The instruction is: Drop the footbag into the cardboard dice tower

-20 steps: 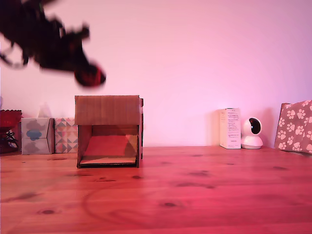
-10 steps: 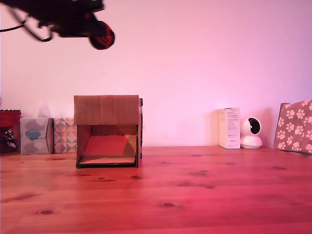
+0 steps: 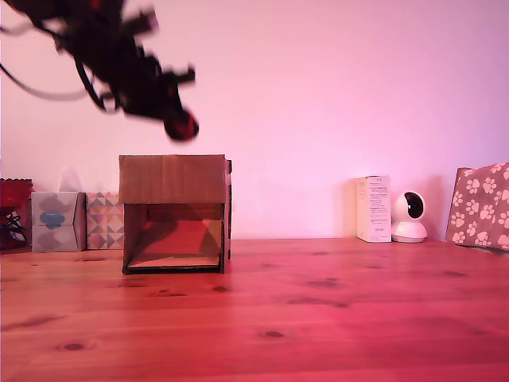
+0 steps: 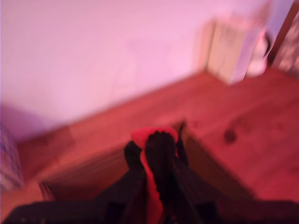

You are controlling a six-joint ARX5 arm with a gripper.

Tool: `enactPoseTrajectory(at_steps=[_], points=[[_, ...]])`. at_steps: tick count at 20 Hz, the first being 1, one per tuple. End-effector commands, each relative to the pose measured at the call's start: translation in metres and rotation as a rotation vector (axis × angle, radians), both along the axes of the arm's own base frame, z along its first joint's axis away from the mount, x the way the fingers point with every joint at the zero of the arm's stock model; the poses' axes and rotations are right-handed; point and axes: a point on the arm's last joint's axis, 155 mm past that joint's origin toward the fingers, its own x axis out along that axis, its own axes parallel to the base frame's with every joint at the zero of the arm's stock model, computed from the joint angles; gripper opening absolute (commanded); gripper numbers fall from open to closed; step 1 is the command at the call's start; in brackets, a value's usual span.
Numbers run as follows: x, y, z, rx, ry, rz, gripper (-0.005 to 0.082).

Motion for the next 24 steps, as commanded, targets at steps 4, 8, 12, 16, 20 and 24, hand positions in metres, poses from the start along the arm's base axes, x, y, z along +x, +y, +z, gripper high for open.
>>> enactPoseTrajectory(at_steps=[4, 8, 12, 16, 20, 24], points=[[0.006, 0.002, 0.003, 0.029, -0.023, -0.012, 0.0512], [-0.004, -0.005, 0.015, 0.035, 0.035, -0.061, 0.0760], [-0.026, -0.005, 0.026, 0.048, 0.078, -0.073, 0.0465], [-0.042, -0.006, 0.021, 0.072, 0.124, -0.120, -0.0007], [-0.046, -0.008, 0.009, 0.070, 0.114, -0.139, -0.0024], [-0.061, -0.003, 0.004, 0.029, 0.012, -0.129, -0.0024]])
